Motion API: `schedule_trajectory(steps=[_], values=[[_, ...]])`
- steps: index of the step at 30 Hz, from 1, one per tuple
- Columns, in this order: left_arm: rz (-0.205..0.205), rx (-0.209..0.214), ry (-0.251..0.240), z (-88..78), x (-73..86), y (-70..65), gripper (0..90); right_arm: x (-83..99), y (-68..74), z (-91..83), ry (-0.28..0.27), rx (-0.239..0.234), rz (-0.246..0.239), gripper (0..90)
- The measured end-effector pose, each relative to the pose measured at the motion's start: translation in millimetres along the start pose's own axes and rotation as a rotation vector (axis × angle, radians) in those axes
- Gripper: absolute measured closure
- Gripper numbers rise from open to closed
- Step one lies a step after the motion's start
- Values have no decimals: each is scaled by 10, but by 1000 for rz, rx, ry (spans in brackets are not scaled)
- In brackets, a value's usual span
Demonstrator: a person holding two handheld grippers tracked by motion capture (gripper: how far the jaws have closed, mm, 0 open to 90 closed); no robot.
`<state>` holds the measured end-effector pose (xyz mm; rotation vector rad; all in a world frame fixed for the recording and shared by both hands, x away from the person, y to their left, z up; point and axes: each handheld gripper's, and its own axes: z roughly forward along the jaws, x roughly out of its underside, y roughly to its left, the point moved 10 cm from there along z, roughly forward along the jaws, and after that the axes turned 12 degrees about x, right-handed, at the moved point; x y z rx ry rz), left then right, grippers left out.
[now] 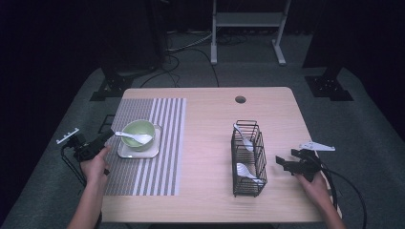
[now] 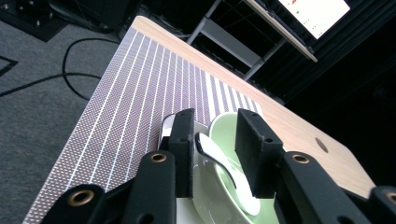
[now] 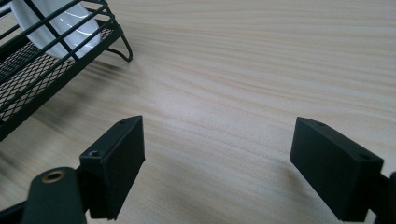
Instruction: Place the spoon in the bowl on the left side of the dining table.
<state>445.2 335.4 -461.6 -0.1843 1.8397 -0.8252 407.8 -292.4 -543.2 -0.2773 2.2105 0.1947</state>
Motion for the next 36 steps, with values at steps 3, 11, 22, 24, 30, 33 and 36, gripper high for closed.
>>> schedule_trajectory(steps=[3, 11, 22, 24, 30, 33, 36], values=[[9, -2, 7, -11, 11, -2, 643, 0, 2, -2, 0, 1, 0, 165], [40, 4, 17, -76, 41, -3, 574, 3, 0, -9, -5, 20, -8, 165], [73, 46, 44, -191, 112, -122, 498, 4, -2, -8, -2, 19, -5, 165], [89, 55, 57, -183, 127, -171, 483, 4, -1, -7, -3, 20, -8, 165], [121, 64, 74, -148, 170, -284, 422, 4, -1, -8, -4, 20, -7, 165], [122, 67, 81, -143, 206, -306, 398, 4, -2, -8, -3, 20, -6, 165], [122, 69, 90, -143, 248, -325, 371, 2, -2, -9, -6, 20, -8, 165]])
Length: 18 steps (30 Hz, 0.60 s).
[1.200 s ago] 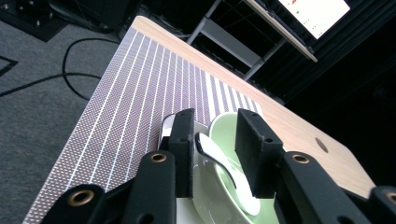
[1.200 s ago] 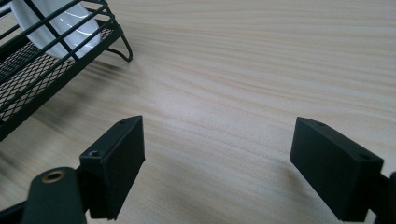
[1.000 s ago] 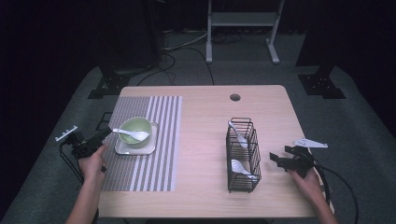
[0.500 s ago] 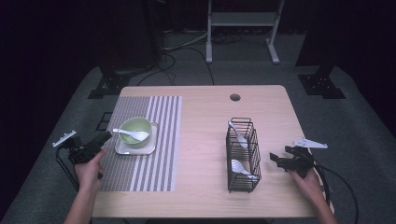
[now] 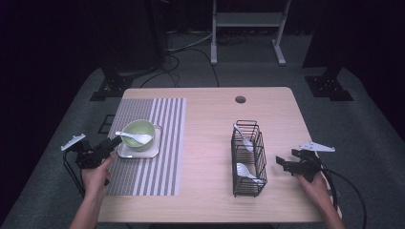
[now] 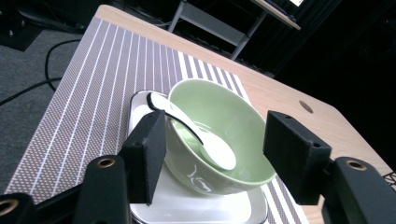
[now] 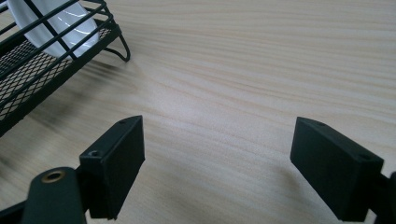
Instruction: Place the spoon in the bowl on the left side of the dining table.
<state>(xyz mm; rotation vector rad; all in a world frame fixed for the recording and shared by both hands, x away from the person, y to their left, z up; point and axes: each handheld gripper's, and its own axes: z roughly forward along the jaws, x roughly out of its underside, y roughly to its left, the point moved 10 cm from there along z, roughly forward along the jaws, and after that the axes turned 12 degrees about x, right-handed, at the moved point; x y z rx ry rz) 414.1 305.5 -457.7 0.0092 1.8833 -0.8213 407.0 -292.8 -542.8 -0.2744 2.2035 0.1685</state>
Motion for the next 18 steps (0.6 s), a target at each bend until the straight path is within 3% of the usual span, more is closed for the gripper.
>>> schedule_trajectory(steps=[3, 11, 16, 18], values=[[-9, -4, 13, 7, 44, -23, 300, 1, 1, 0, 0, 0, -1, 165], [12, -5, 33, 25, 103, -97, 241, 1, 1, -1, 1, 3, -2, 165], [53, -9, 53, 61, 160, -188, 193, 1, 0, -2, 0, 3, -2, 165], [88, -13, 64, 86, 179, -243, 191, 1, 1, -3, -1, 3, -2, 165]])
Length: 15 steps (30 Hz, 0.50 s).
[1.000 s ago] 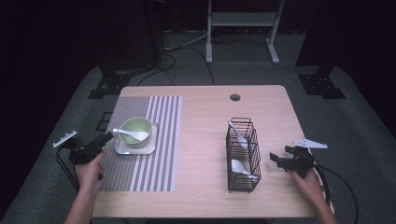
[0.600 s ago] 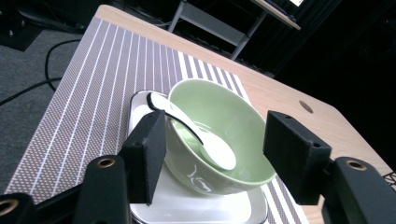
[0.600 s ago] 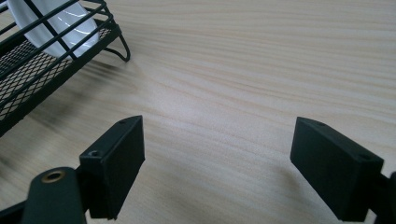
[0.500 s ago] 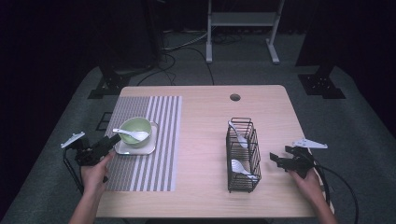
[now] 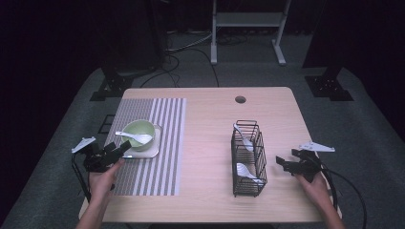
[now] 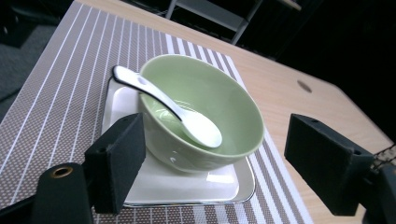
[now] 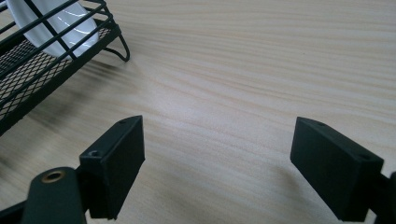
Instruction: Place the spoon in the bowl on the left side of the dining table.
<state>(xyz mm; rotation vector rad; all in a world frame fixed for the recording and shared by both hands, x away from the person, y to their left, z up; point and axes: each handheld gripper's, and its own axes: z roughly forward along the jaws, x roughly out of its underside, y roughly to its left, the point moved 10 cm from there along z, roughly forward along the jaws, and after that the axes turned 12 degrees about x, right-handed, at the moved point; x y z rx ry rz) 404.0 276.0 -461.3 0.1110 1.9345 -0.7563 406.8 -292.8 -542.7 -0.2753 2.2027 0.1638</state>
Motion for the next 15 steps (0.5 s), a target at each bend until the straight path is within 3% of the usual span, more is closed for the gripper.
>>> schedule_trajectory(steps=[5, 7, 8, 15], values=[[86, 5, 19, 58, 9, -167, 178, -1, 1, -1, -2, 0, -2, 165], [95, 17, 21, 77, 8, -226, 178, 0, 1, -2, -2, 0, -2, 165], [81, 35, 14, 95, 6, -274, 178, 1, -1, -2, -2, 1, -3, 165], [85, 62, 23, 161, 25, -396, 162, -1, -2, -4, -5, -1, -2, 165]])
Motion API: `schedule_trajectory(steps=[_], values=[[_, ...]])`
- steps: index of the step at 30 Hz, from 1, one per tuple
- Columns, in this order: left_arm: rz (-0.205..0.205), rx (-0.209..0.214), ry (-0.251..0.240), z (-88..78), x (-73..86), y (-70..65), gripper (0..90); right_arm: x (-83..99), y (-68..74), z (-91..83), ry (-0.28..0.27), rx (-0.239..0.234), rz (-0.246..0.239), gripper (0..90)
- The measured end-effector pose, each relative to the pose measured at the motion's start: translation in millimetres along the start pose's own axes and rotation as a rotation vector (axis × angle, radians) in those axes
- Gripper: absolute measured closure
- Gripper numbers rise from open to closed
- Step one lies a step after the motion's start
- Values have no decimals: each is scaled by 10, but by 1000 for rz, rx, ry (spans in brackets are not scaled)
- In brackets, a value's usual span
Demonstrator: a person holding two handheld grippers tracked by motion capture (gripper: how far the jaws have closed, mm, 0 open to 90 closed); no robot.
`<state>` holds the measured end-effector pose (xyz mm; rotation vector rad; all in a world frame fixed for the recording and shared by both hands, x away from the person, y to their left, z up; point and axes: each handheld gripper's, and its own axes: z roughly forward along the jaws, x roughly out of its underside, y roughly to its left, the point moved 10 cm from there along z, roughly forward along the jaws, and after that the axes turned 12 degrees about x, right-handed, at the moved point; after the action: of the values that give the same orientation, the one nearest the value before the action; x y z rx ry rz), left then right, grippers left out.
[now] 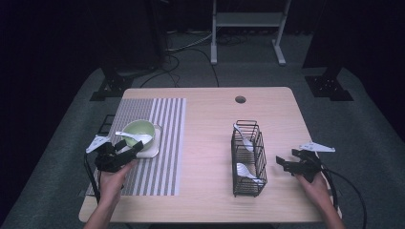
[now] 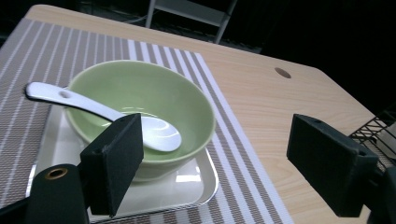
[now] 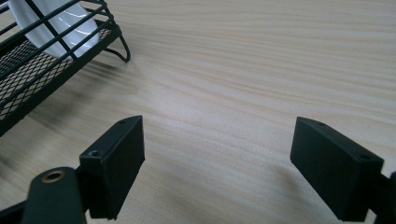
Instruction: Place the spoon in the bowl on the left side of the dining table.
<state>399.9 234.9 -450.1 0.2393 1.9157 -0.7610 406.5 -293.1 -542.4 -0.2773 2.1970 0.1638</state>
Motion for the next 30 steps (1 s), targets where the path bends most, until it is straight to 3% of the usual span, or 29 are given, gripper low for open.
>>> schedule_trajectory(steps=[12, 14, 20, 30], values=[[20, 35, 24, 136, 58, -203, 158, 0, 1, -2, 0, 0, 2, 165], [20, 26, 31, 157, 67, -226, 104, 0, 1, -2, 0, 0, 1, 165], [43, 55, 44, 221, 89, -365, 101, -1, 1, -5, -1, 0, 4, 165], [47, 97, 66, 334, 171, -531, 99, 0, 1, -7, -1, -1, 5, 165]])
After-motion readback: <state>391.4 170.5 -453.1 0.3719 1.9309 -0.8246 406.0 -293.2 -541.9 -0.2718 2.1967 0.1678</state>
